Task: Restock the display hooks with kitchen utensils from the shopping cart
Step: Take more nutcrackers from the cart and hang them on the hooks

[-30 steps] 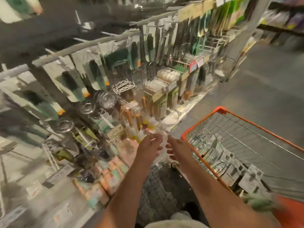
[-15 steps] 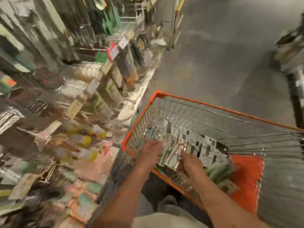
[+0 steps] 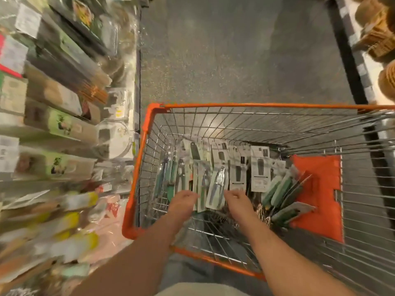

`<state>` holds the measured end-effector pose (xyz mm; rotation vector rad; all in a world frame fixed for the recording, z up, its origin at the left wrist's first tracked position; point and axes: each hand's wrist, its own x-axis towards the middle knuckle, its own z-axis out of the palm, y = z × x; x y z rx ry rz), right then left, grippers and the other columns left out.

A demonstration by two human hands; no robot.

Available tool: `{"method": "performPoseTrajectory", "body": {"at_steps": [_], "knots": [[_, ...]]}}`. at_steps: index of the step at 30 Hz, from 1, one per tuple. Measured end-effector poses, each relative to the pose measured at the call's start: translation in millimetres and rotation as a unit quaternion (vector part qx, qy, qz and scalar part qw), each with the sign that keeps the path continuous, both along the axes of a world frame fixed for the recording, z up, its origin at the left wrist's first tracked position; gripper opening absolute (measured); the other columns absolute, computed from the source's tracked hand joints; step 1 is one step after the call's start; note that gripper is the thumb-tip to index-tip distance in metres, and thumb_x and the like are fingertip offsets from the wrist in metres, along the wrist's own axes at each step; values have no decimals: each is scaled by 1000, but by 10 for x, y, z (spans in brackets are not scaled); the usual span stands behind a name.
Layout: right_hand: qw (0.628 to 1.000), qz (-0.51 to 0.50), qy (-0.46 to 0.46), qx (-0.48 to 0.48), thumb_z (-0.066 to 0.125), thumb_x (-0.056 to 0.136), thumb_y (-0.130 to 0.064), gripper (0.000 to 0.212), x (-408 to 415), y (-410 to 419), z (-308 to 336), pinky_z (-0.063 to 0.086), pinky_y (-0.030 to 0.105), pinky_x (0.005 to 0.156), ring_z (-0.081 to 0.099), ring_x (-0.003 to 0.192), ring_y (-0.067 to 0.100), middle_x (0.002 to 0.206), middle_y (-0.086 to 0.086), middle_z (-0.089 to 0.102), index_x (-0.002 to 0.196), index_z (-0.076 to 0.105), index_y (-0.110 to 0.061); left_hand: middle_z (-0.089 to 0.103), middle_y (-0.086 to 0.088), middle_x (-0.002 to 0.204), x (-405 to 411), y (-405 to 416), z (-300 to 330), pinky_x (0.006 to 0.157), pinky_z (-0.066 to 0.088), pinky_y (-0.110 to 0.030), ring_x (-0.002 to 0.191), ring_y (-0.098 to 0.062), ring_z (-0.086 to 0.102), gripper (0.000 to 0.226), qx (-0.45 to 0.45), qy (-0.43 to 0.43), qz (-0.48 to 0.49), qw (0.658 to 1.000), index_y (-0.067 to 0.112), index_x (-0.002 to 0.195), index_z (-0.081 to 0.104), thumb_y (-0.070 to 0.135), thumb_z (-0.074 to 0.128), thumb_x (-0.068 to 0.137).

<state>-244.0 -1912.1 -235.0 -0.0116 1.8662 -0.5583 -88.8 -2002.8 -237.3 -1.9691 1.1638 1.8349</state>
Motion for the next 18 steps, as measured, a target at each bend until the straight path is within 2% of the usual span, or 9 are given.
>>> {"method": "performPoseTrajectory", "body": {"at_steps": [1,3,5,7,9,11,14,16,18], "knots": [[1000,4,-1,4,54,105,-40,35,23,-47,-71,45,27,67,59,91,14,111,1,62,130,56,-14,67,-15,126,40,-68,-120,98,53,-46,115,-35,63,25,-1,-3,-11,1000,18,122,67,31,62,101],[1000,16,4,14,53,104,-44,46,56,-105,-239,54,38,88,61,109,21,128,5,62,140,53,-15,66,-11,126,94,-208,-318,101,52,-44,112,-29,63,23,-6,-10,-30,999,18,119,68,30,61,101],[1000,22,1,19,52,105,-44,53,80,-167,-332,49,49,107,57,123,25,142,4,56,149,47,-16,62,-9,133,105,-330,-396,96,53,-38,111,-23,61,34,-2,-11,-32,999,16,132,62,32,59,102],[999,25,8,26,50,107,-41,55,96,-235,-466,44,47,113,53,131,27,150,5,50,154,41,-15,57,-8,143,79,-424,-533,105,49,-39,120,-23,58,50,5,-19,-40,999,17,147,51,37,59,102],[999,13,12,41,48,109,-34,52,114,-292,-612,42,43,112,50,133,27,151,7,49,154,40,-11,53,-5,150,-6,-446,-651,106,42,-32,121,-18,55,56,8,-19,-73,997,17,153,45,38,59,103],[998,-2,24,55,48,109,-28,45,146,-334,-747,41,36,103,53,124,25,146,12,53,148,46,-6,51,-4,152,-117,-385,-785,101,40,-29,120,-16,53,61,12,-8,-86,996,17,156,40,38,61,103],[996,-6,62,62,53,107,-26,29,179,-355,-960,44,33,100,57,110,24,129,8,61,132,57,-11,55,-3,150,-292,-211,-1019,112,45,-43,132,-26,56,86,14,-9,-37,999,26,156,37,59,72,84],[995,-6,73,64,55,107,-27,35,161,-349,-1067,44,30,93,53,101,19,121,6,61,135,56,-6,57,0,149,-344,-101,-1231,112,47,-51,133,-28,56,107,-6,-25,-23,999,30,153,39,76,69,61],[995,-19,62,74,55,106,-32,46,123,-352,-1133,50,37,98,57,105,22,129,10,61,143,52,-4,64,-1,136,-411,-96,-1235,107,51,-48,123,-28,63,90,-19,-35,-18,999,24,144,49,68,73,69]]}}
